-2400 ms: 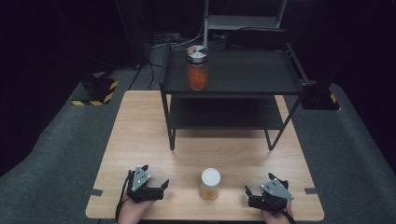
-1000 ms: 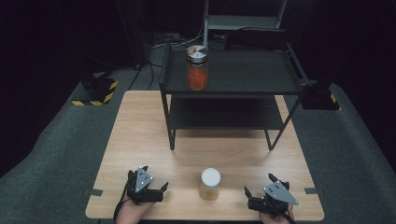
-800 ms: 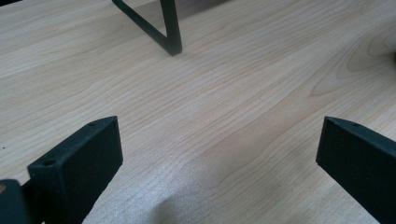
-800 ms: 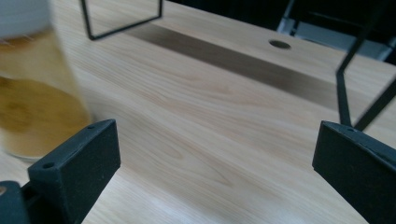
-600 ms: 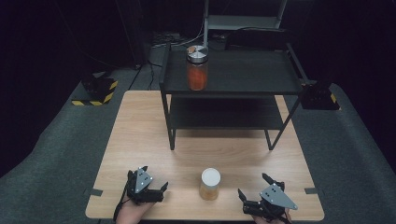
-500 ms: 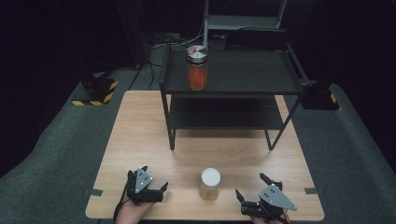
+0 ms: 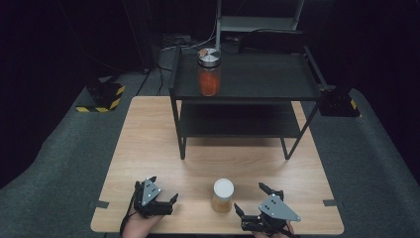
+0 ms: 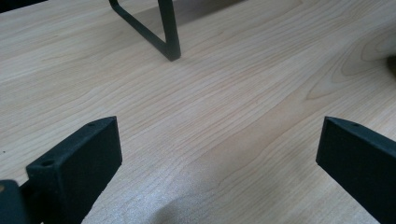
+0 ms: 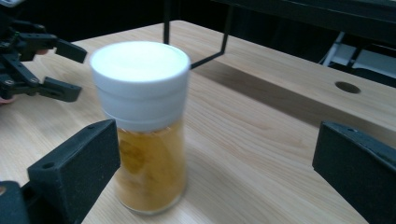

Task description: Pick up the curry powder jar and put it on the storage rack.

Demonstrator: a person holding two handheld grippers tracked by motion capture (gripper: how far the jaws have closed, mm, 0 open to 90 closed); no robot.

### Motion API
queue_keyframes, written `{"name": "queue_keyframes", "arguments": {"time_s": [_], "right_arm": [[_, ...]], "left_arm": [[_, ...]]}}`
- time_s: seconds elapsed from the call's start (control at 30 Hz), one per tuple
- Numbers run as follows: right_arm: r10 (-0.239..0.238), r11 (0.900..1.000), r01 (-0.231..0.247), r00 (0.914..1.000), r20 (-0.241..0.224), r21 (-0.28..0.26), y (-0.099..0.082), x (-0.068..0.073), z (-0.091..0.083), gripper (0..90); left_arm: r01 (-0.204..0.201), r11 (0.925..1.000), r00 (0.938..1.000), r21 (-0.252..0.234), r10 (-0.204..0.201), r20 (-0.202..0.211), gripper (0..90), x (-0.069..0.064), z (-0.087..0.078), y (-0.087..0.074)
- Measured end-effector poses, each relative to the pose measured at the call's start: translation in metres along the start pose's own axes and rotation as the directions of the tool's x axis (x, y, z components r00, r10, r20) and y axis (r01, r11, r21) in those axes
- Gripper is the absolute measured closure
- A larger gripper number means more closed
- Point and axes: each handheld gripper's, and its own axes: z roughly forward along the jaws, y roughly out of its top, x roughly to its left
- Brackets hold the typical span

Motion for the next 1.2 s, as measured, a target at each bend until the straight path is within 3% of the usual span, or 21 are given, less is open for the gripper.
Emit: {"name": "queue_keyframes", "arguments": {"time_s": [0.33,0.63,0.9,1.2], "right_arm": [[-0.040,0.9989,0.041,0.9979,-0.050,0.021,0.014,0.011,0.017,0.1],[-0.038,0.9989,0.040,0.9957,-0.085,0.025,0.020,0.014,0.032,0.2],[0.021,0.9994,-0.017,0.9923,-0.122,0.029,0.017,0.006,0.044,7.7],[0.058,0.9983,-0.059,0.9843,-0.167,-0.001,0.008,-0.005,0.050,22.8]], "left_arm": [[-0.031,0.9995,0.9995,0.001,0.031,0.000,0.5,-0.003,0.000,0.000],[-0.037,0.9993,0.9993,-0.002,0.037,0.002,0.5,-0.003,-0.001,-0.001],[-0.037,0.9993,0.9993,-0.004,0.037,0.003,0.4,-0.003,-0.002,-0.001],[-0.023,0.9995,0.9997,-0.024,0.023,0.012,0.4,-0.001,-0.005,-0.006]]}}
